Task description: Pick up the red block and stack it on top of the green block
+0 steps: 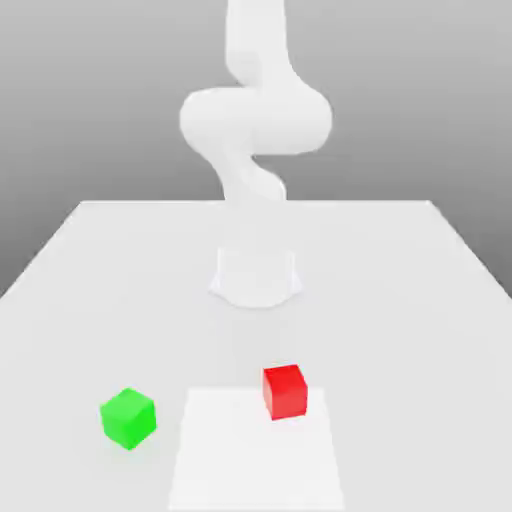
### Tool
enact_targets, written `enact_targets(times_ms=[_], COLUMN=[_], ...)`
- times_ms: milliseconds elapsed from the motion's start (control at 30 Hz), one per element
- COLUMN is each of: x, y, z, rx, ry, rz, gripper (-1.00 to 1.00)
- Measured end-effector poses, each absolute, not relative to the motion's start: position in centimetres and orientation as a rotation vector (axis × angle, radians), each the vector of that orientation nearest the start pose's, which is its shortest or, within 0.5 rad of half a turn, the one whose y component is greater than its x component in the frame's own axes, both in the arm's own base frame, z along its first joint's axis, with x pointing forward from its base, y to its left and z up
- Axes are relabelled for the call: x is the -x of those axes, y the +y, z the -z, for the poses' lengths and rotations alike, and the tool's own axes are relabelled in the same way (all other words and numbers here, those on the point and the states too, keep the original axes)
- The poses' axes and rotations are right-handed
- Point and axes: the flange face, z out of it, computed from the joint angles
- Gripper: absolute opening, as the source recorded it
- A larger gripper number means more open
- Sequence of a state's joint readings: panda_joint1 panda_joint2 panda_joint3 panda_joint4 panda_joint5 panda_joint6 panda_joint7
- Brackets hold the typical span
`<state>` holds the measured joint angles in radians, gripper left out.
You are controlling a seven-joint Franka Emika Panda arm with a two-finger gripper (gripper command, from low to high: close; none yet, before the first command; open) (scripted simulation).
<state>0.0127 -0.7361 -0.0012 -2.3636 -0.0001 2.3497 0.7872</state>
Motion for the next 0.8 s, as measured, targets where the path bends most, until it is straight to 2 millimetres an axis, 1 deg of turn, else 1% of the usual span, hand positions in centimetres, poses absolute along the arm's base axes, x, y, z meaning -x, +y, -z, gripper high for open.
enact_targets(times_ms=[67, 133, 233, 300, 367, 433, 567, 600, 667, 800], x=[-39.5, -40.9, -41.9, -41.9, -41.2, -39.9, -35.4, -34.7, -34.1, -33.7], y=[0.9, 1.3, 2.1, 2.5, 3.0, 3.3, 3.9, 3.9, 4.1, 4.0], z=[-61.1, -56.2, -48.7, -43.7, -38.6, -33.6, -23.3, -21.2, -18.6, -14.9], rx=[2.571, 2.633, 2.722, 2.78, 2.836, 2.892, 2.996, 3.011, 3.022, 3.024], ry=[1.015, 1.004, 0.984, 0.968, 0.948, 0.925, 0.87, 0.86, 0.848, 0.849], rz=[0.854, 0.765, 0.628, 0.532, 0.43, 0.32, 0.079, 0.04, 0.01, 0.001], gripper=[0.0, 0.0, 0.0, 0.0, 0.0, 0.0, 0.0, 0.0, 0.0, 0.0])
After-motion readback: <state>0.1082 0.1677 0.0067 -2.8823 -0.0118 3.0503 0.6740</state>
